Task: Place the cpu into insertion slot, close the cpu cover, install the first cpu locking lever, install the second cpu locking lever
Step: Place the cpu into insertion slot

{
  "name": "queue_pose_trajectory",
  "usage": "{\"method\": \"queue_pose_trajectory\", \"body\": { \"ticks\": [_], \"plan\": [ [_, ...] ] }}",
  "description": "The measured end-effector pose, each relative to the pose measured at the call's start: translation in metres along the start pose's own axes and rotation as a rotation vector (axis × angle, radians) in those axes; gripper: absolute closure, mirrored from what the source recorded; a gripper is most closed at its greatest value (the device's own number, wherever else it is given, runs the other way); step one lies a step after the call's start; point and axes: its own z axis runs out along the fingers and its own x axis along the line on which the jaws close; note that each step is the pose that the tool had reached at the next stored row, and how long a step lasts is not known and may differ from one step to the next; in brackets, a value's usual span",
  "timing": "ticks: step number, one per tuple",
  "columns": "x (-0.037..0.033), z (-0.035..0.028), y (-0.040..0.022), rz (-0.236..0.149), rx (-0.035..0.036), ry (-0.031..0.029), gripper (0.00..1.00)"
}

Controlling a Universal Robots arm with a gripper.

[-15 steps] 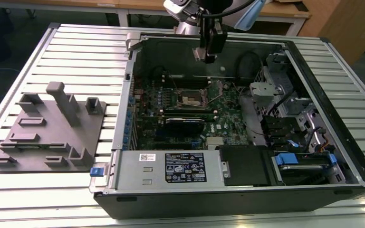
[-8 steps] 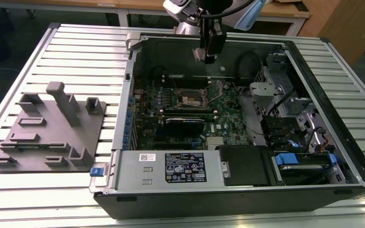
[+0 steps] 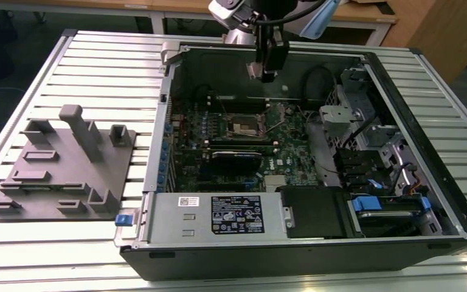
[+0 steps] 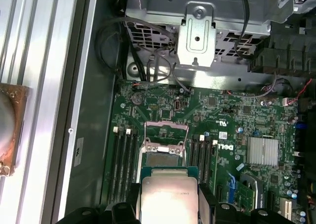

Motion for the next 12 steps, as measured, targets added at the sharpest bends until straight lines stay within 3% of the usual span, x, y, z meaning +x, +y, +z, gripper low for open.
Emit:
{"method": "queue_pose_trajectory", "body": {
  "ticks": [5,12],
  "plan": [
    [-0.0001,0.0025,-0.0002,0.005,0.0,-0.0004,0.46],
    [-0.0002,0.0123,-0.0011,0.042,0.0036,-0.0034,0.46]
  ]
}}
